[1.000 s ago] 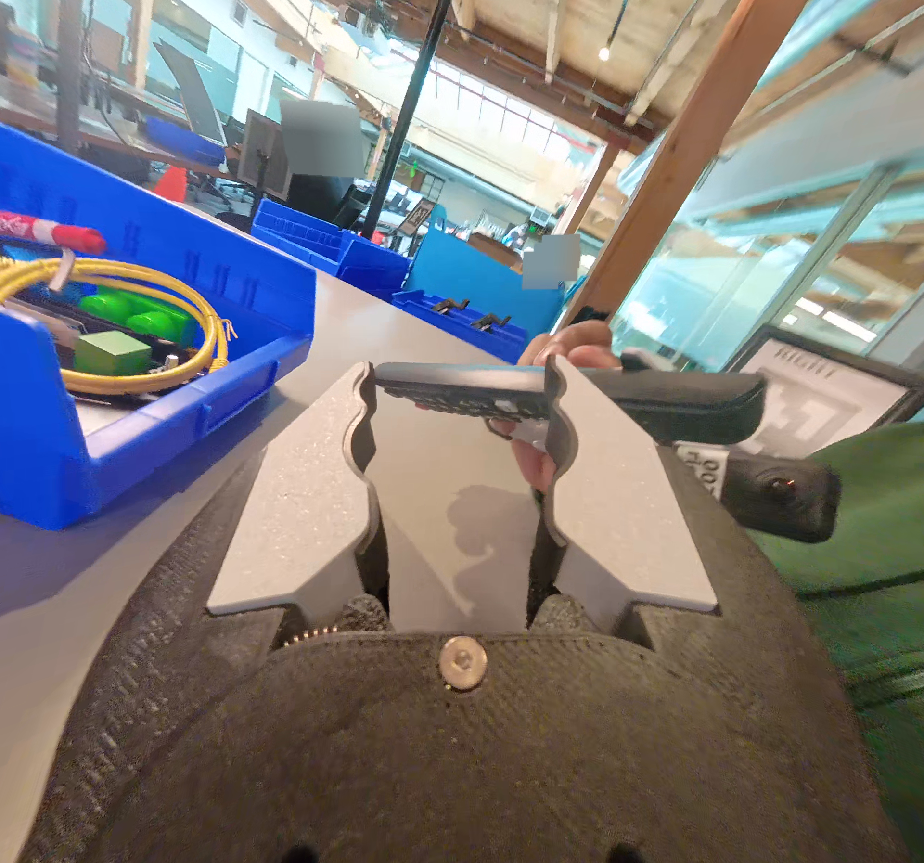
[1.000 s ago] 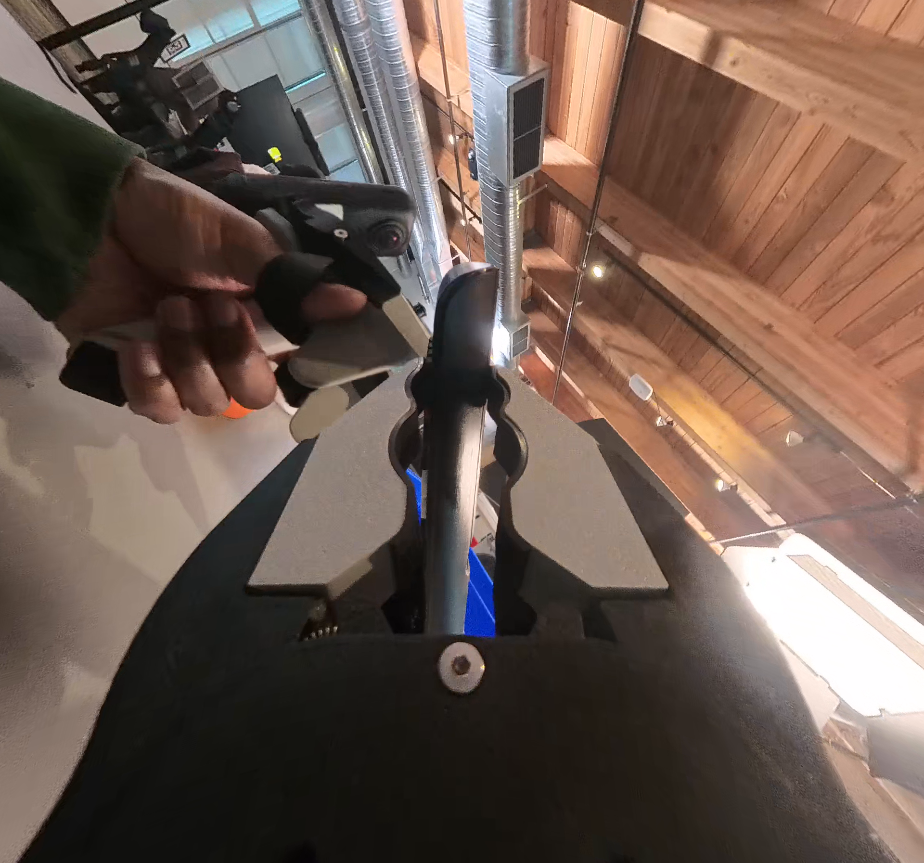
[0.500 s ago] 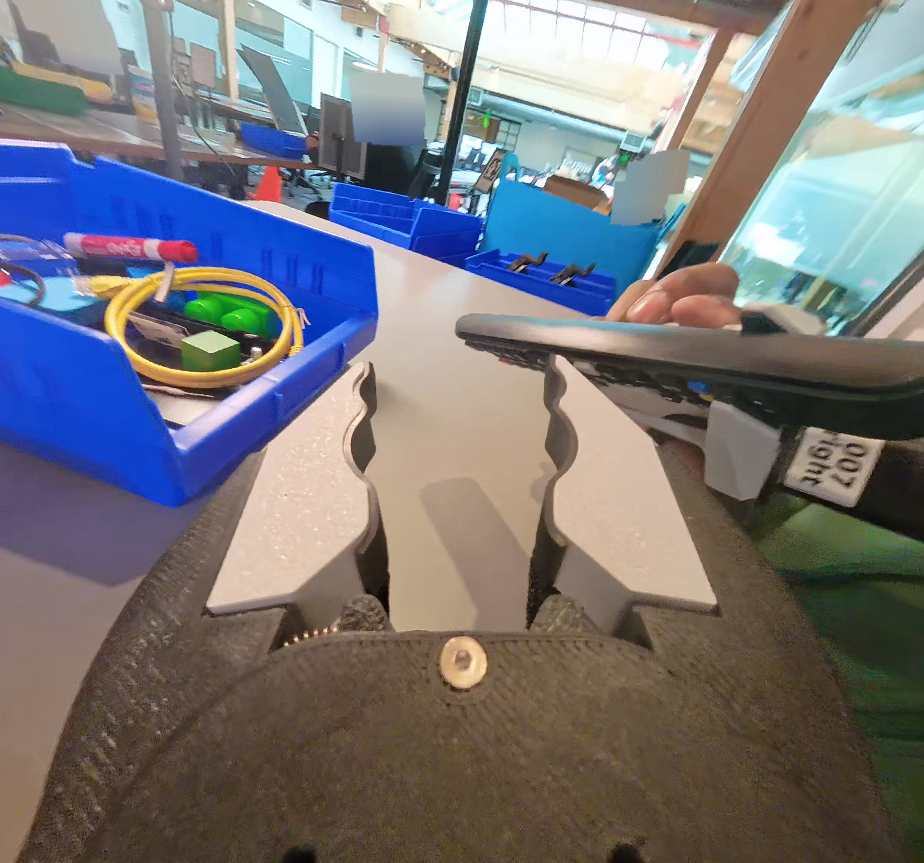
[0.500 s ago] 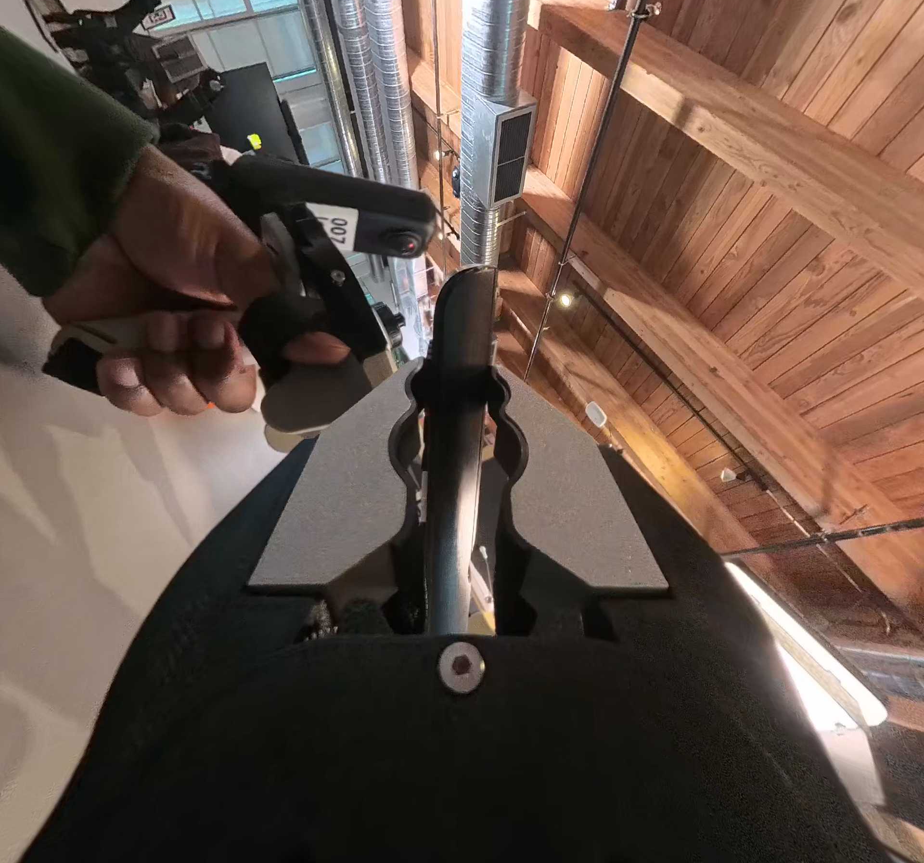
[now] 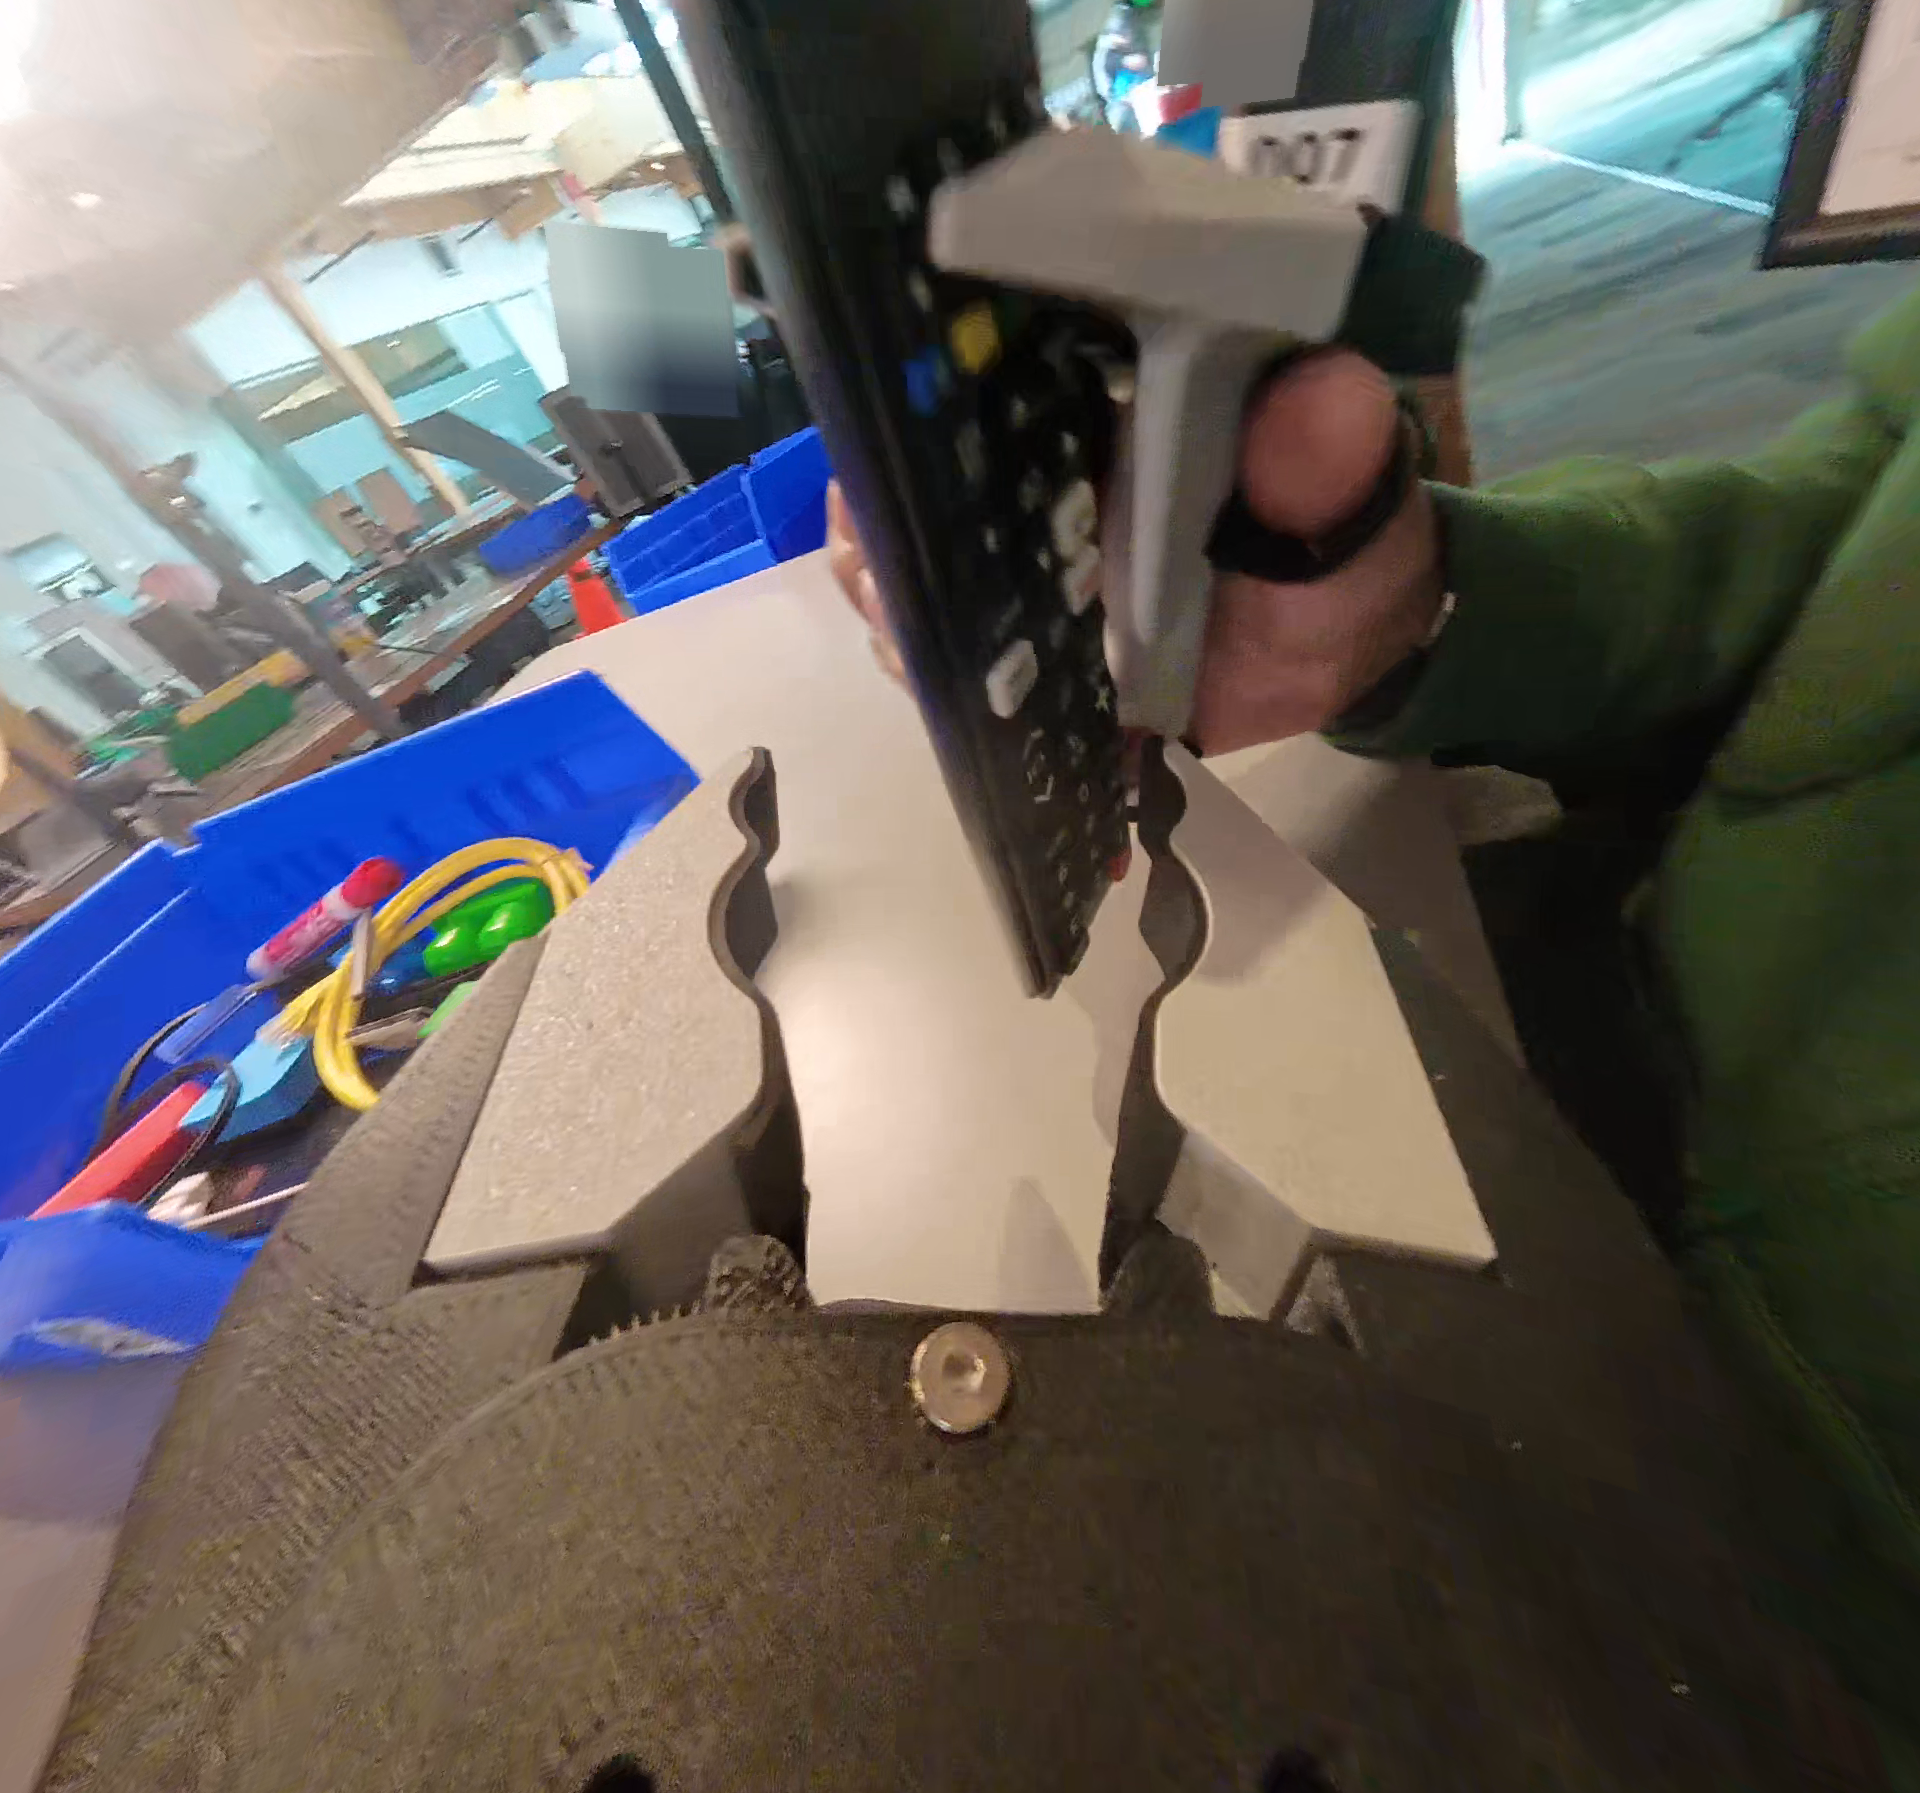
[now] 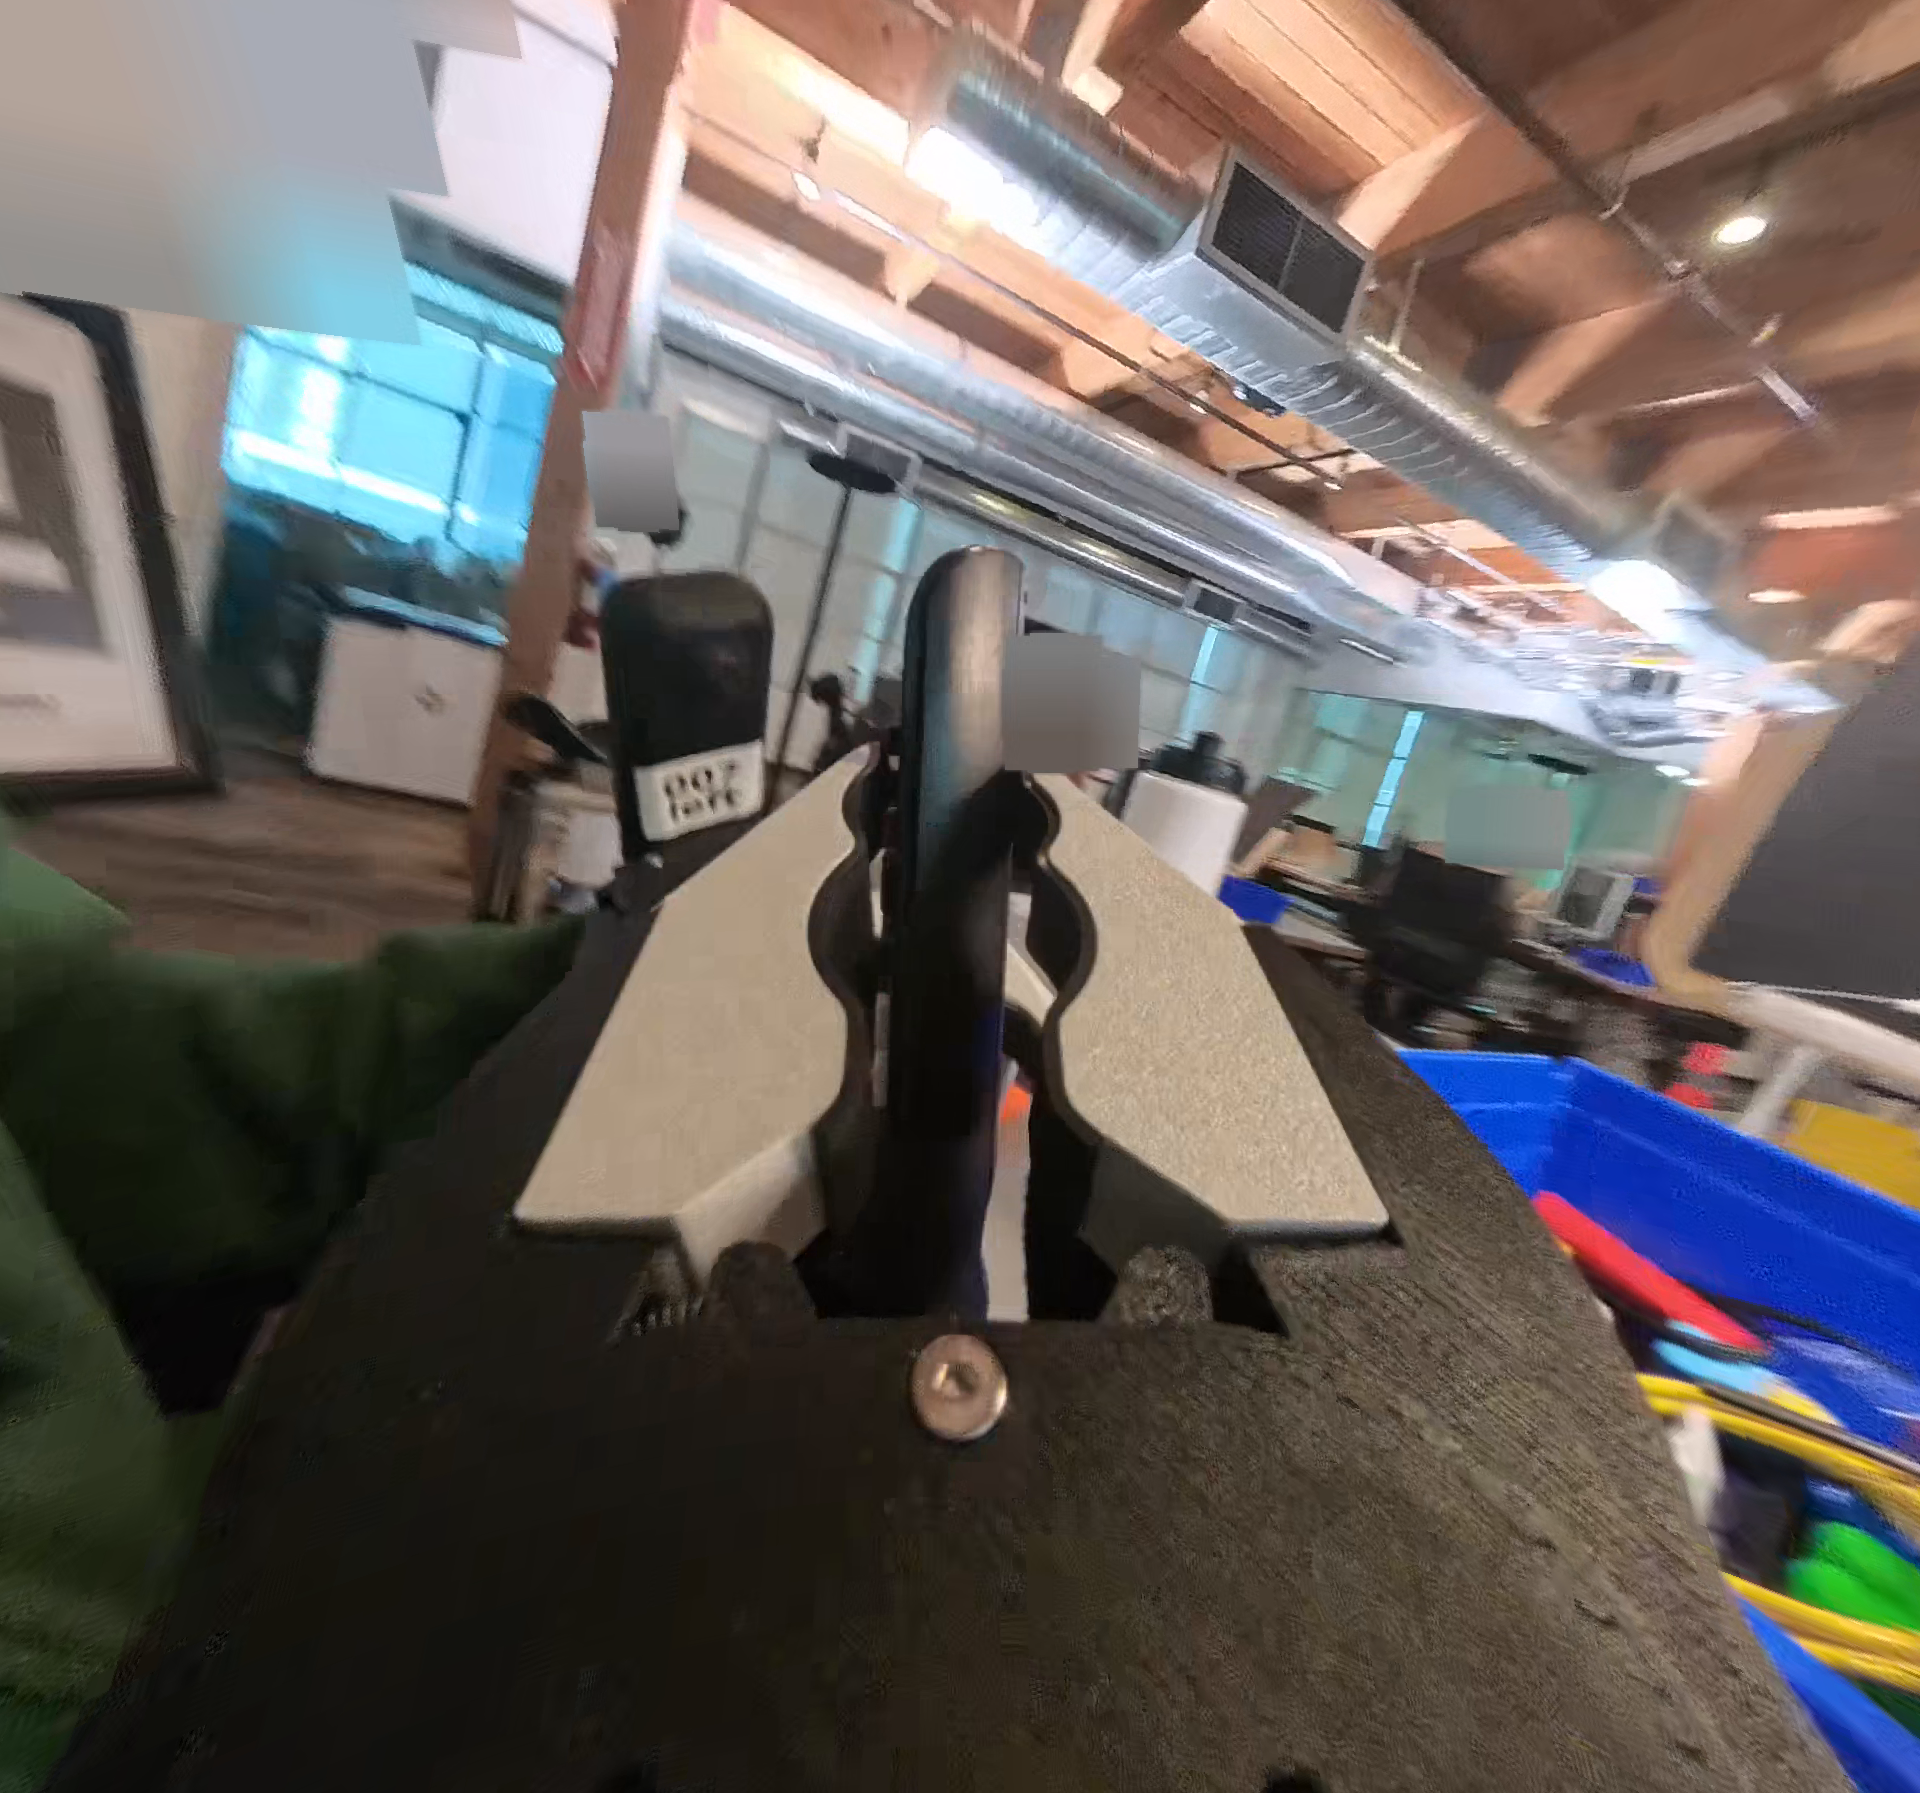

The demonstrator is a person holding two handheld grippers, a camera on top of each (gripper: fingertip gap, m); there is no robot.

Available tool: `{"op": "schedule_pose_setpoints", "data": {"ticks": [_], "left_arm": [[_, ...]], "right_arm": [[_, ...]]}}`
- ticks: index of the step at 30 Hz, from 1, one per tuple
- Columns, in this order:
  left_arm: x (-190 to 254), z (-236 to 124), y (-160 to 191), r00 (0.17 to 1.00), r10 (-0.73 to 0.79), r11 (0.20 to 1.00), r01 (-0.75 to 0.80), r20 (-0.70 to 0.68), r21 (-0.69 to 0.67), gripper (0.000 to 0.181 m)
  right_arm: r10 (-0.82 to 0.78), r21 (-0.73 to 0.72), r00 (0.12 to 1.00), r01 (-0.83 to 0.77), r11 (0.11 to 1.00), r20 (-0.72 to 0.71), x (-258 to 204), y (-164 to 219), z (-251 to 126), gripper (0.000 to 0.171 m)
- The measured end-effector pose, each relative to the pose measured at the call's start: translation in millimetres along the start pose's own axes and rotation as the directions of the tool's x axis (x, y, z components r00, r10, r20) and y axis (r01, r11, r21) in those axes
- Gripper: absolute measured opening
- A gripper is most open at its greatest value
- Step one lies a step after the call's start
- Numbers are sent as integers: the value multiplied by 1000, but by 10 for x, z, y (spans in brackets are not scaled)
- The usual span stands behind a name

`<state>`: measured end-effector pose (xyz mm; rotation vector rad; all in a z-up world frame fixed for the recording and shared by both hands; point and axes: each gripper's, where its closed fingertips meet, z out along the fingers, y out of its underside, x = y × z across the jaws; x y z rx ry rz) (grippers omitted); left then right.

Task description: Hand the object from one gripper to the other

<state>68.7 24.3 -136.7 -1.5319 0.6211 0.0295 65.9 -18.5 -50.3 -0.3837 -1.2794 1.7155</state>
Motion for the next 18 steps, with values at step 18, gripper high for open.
{"op": "schedule_pose_setpoints", "data": {"ticks": [18], "left_arm": [[-498, -102, 51, 964, -1, 998, 20, 267, -67, 22]], "right_arm": [[34, 31, 970, -27, 999, -243, 421, -4, -98, 36]]}}
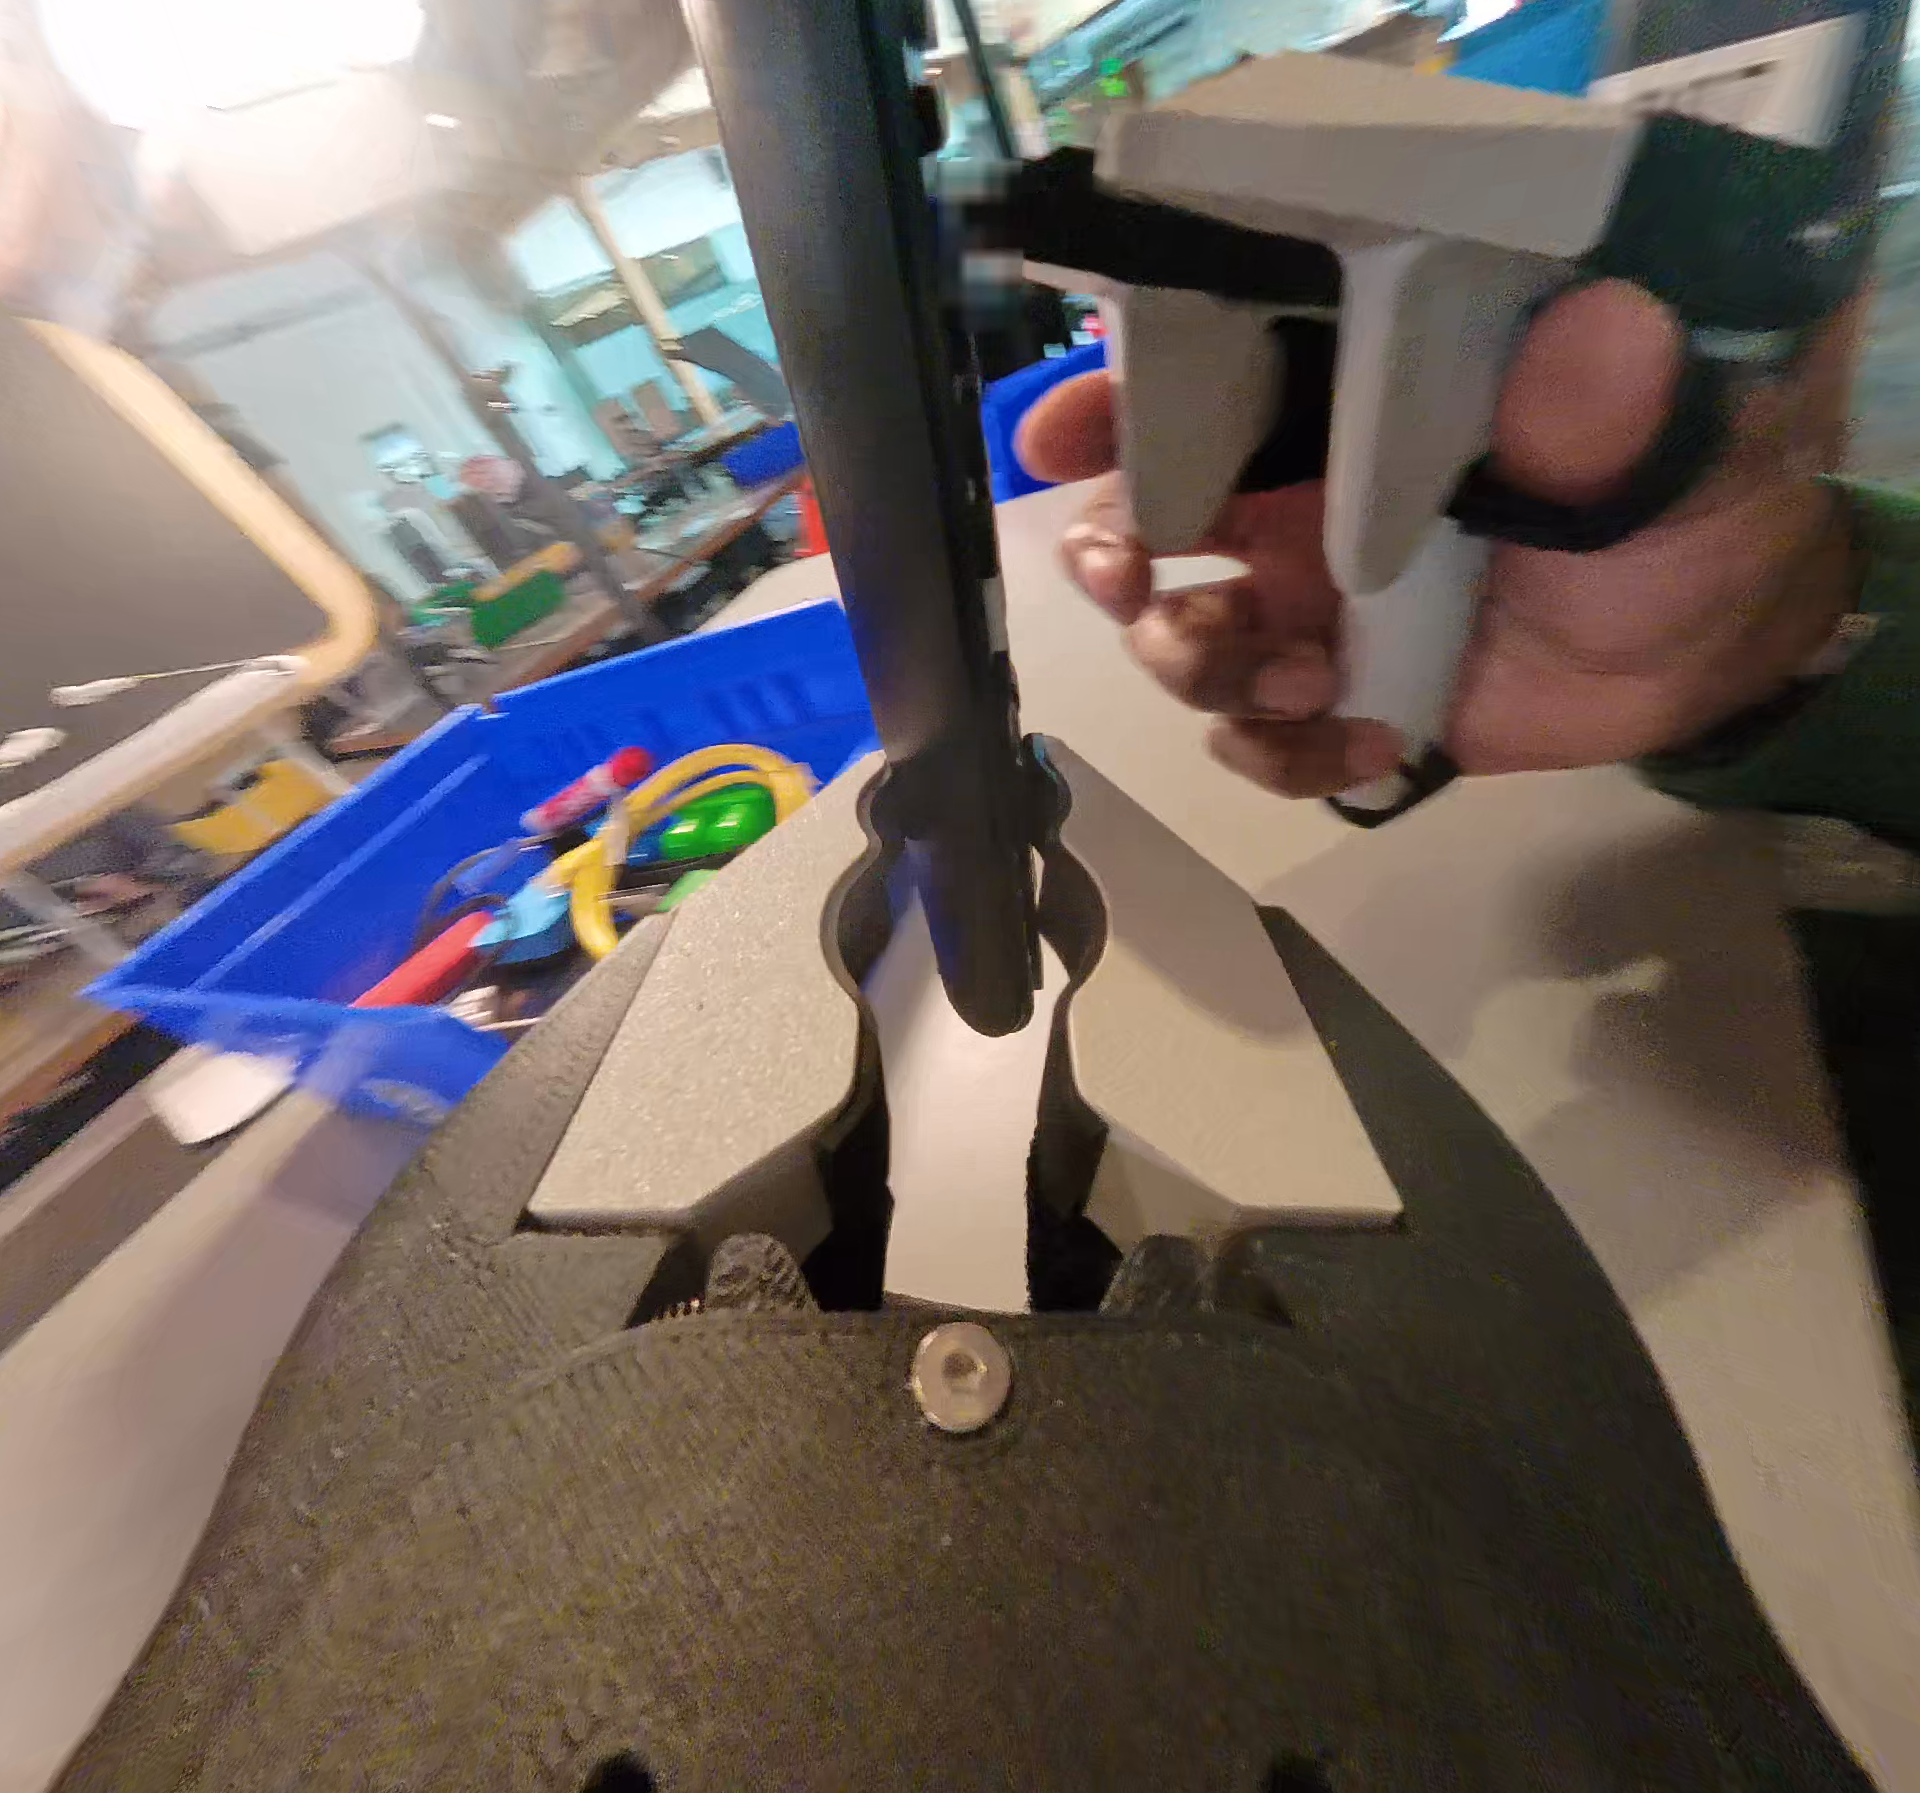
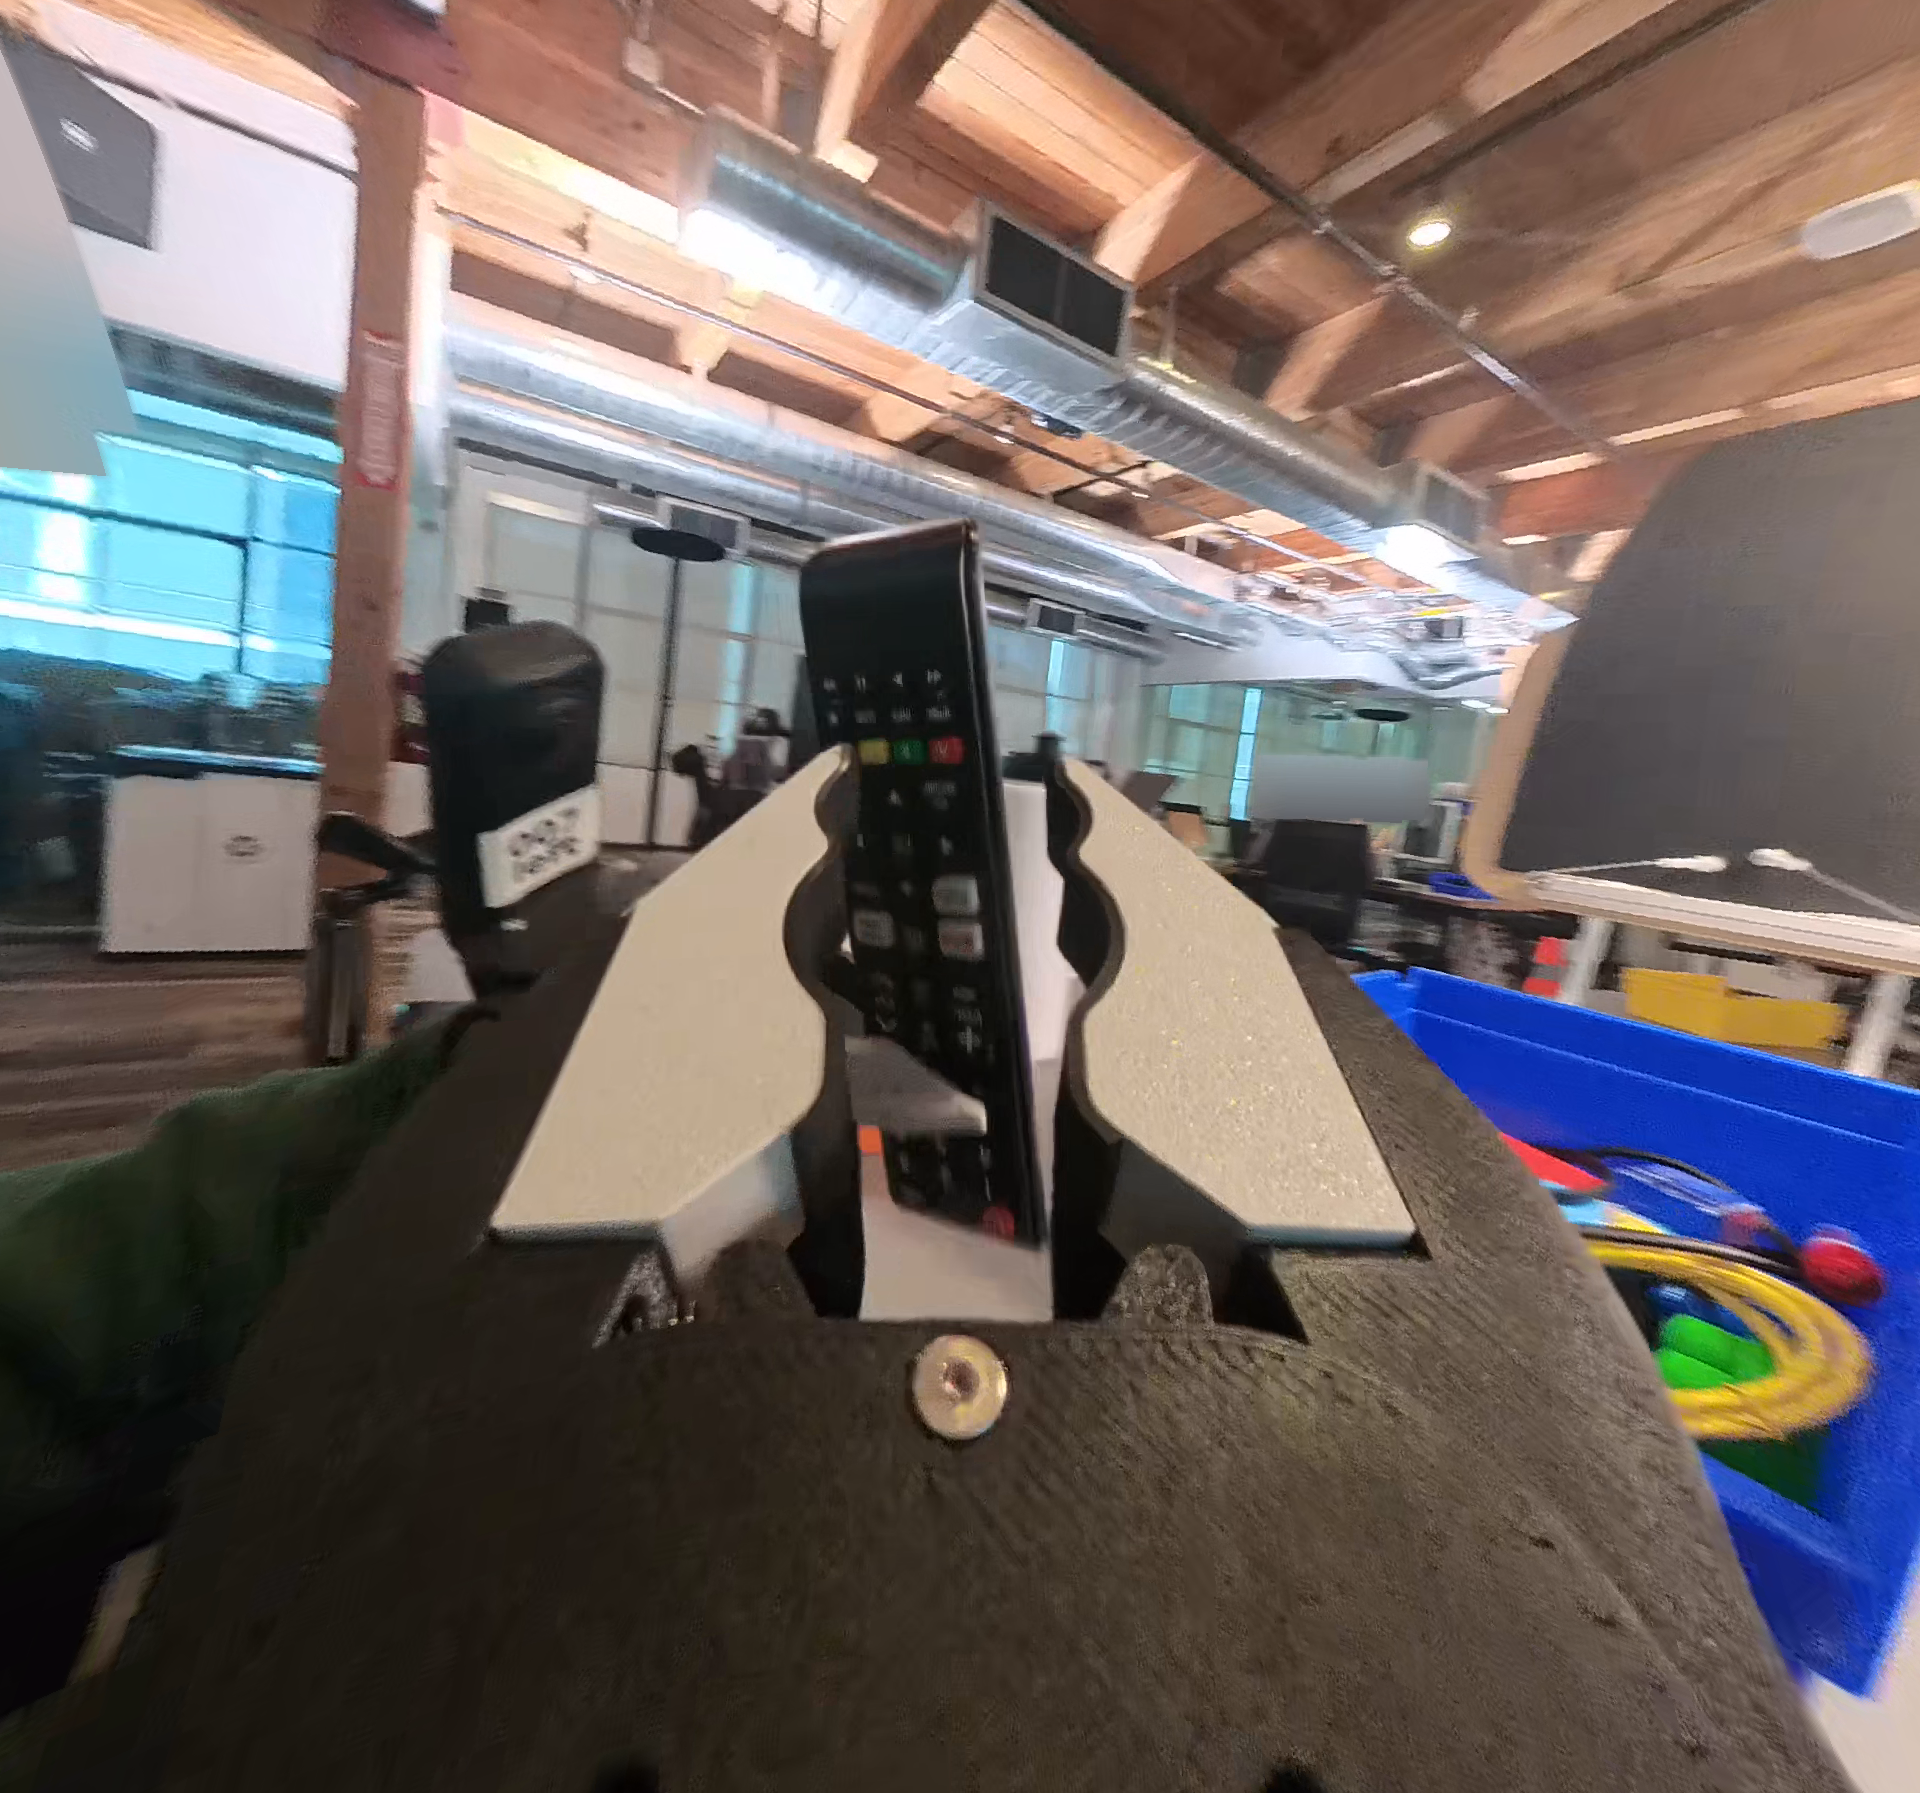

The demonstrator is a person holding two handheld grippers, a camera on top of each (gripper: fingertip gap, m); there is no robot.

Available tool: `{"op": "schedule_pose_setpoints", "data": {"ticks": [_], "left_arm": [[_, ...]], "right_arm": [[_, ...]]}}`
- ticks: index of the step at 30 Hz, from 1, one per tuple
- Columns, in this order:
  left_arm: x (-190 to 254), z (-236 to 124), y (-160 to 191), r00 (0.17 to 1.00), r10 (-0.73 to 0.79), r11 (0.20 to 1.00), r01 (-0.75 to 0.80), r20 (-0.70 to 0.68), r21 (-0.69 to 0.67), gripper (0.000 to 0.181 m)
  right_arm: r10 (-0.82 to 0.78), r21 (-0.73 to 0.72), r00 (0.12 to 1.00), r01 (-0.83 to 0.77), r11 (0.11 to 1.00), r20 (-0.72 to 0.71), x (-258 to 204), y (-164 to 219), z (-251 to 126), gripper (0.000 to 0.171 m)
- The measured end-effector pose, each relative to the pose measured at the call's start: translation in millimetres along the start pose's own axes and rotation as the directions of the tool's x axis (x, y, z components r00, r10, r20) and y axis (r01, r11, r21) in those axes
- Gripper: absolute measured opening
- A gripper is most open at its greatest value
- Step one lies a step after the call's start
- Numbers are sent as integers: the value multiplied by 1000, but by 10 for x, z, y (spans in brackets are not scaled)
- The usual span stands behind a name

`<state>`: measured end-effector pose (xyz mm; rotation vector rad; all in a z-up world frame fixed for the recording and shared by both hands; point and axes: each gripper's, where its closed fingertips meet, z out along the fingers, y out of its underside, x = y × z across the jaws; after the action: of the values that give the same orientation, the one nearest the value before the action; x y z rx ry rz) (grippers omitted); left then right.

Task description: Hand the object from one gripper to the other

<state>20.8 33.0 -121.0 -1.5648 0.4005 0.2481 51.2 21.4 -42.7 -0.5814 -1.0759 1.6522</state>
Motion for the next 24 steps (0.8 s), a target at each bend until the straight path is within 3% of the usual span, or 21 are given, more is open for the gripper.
{"op": "schedule_pose_setpoints", "data": {"ticks": [2, 5, 8, 14, 19, 24], "left_arm": [[-282, -41, 9, 980, 80, 997, -77, 184, -23, 22], [-596, -152, 33, 862, 316, 949, -281, 396, -146, 22], [-680, -218, 6, 755, 471, 882, -413, 456, -228, 22], [-766, -277, 34, 650, 591, 806, -490, 478, -332, 22], [-740, -239, 71, 631, 629, 778, -514, 454, -362, 22], [-732, -235, 128, 580, 704, 710, -565, 410, -420, 22]], "right_arm": [[-73, -41, 996, 71, 997, -42, 28, 63, 4, 39], [-67, -109, 997, 64, 992, -29, -5, 197, 37, 43], [-129, -94, 989, 123, 988, -66, 26, 156, 39, 53], [-348, -105, 927, 336, 936, -137, 20, 112, 41, 60], [-612, -128, 767, 598, 791, -194, -11, 38, 13, 61], [-861, -259, 494, 822, 507, -116, 94, 152, -52, 67]]}}
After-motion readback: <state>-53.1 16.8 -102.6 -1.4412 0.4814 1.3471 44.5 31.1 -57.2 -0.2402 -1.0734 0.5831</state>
